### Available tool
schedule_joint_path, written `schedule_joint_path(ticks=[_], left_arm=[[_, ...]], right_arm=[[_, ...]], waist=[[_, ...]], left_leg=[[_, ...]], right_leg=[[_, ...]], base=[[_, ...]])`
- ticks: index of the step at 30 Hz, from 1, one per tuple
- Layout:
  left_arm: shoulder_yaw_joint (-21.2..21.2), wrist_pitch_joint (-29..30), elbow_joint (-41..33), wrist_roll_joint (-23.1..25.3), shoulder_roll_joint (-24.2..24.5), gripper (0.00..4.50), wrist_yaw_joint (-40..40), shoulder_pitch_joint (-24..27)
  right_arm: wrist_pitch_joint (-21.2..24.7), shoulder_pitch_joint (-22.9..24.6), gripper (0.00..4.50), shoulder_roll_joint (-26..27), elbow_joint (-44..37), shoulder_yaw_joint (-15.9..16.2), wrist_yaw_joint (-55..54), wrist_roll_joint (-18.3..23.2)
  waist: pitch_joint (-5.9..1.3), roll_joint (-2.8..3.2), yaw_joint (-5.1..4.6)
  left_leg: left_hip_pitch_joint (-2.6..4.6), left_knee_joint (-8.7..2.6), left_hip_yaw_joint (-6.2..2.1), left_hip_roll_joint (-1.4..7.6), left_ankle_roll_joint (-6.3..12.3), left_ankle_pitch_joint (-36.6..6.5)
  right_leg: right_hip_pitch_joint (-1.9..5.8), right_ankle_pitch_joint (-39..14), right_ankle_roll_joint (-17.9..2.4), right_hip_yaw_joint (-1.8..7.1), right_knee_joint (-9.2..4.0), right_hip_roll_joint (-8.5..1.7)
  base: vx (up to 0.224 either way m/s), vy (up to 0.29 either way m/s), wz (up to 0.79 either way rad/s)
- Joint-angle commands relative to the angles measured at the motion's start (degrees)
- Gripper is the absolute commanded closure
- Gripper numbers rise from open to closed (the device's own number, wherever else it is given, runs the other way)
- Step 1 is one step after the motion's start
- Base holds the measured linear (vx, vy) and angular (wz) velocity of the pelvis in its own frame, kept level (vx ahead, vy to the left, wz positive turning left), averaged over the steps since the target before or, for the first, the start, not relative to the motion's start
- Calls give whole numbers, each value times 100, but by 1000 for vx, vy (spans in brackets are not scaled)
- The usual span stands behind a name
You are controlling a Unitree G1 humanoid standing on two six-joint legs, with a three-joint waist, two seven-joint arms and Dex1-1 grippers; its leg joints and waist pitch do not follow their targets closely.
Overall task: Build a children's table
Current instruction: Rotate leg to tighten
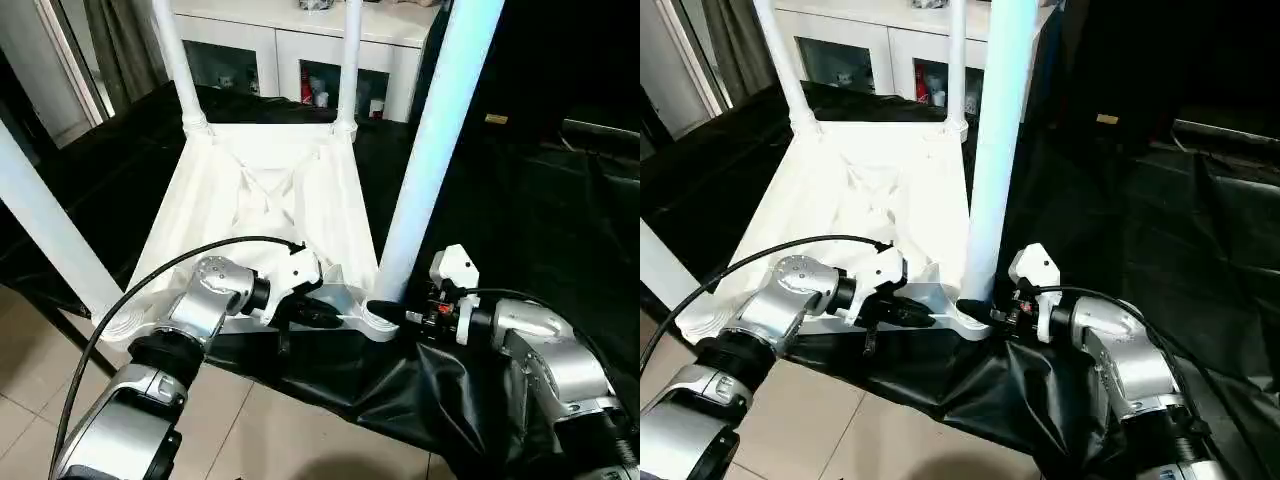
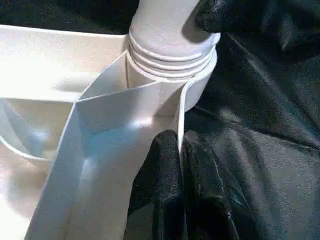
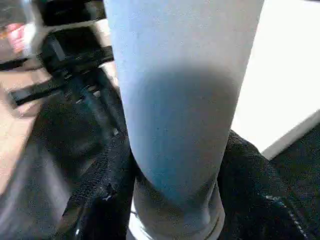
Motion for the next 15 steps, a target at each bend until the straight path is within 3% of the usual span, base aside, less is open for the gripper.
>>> schedule_joint_path(ticks=[1,6,7,8,10,11,15], left_arm=[[231,36,235,-197,-313,450,612,-102],[267,145,688,46,-668,450,1638,-416],[313,209,904,115,-830,450,2152,-581],[343,254,1020,142,-920,450,2432,-673],[395,315,1348,203,-1137,450,3087,-912],[406,340,1466,228,-1215,450,3305,-994],[391,376,1761,308,-1450,450,3832,-1209]], right_arm=[[-10,89,257,201,161,1,-502,-192],[86,120,257,743,336,-293,-1863,-407],[176,84,257,975,412,-414,-2431,-485],[224,60,257,1097,443,-467,-2717,-527],[321,-27,259,1436,561,-603,-3437,-643],[339,-78,259,1558,623,-639,-3669,-688],[126,-287,259,1869,858,-527,-4145,-918]], waist=[[-261,-143,-13],[-245,-154,-58],[-246,-83,-56],[-249,-125,-88],[-262,-120,-95],[-260,-107,-104],[-296,-102,-123]], left_leg=[[48,-349,-69,198,409,-1342],[65,-370,-88,177,246,-1584],[74,-373,-99,172,209,-1613],[55,-380,-97,168,181,-1602],[54,-375,-102,157,194,-1595],[85,-374,-100,166,162,-1639],[45,-364,-105,154,210,-1473]], right_leg=[[215,-1900,-1088,204,-421,-285],[187,-2400,-888,197,-488,-280],[188,-2447,-870,199,-492,-288],[192,-2412,-820,196,-500,-268],[199,-2381,-817,195,-499,-278],[161,-2342,-847,200,-507,-267],[231,-1778,-952,196,-454,-269]], base=[[0,0,0],[0,0,0],[0,0,0],[0,0,0],[0,0,0],[0,0,0],[0,0,0]])
